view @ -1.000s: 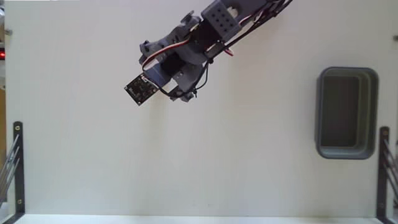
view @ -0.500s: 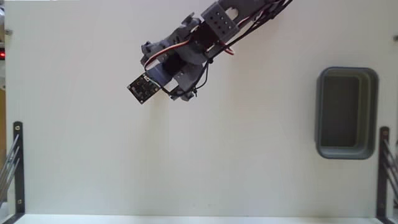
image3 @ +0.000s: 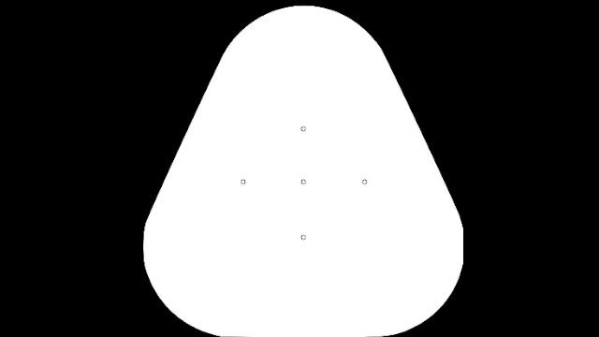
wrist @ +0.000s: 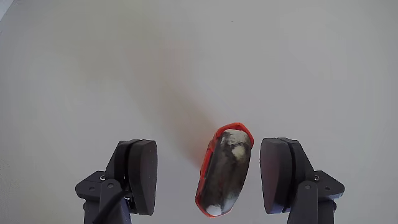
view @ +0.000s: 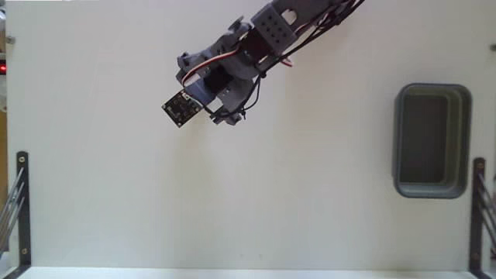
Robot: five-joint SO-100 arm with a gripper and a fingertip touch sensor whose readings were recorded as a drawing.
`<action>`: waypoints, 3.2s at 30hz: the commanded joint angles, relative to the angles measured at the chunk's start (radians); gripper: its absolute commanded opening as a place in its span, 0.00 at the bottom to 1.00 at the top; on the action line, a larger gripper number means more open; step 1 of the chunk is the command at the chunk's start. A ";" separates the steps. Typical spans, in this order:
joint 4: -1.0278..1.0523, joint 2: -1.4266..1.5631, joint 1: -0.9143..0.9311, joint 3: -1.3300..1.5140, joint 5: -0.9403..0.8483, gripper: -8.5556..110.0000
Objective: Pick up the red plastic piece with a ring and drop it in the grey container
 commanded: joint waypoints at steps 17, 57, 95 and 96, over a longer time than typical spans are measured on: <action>-0.148 -0.015 0.021 0.092 0.005 1.00; -0.152 -0.016 0.021 0.094 0.005 0.94; -0.152 -0.016 0.021 0.094 0.005 0.84; -0.152 -0.016 0.021 0.094 0.005 0.84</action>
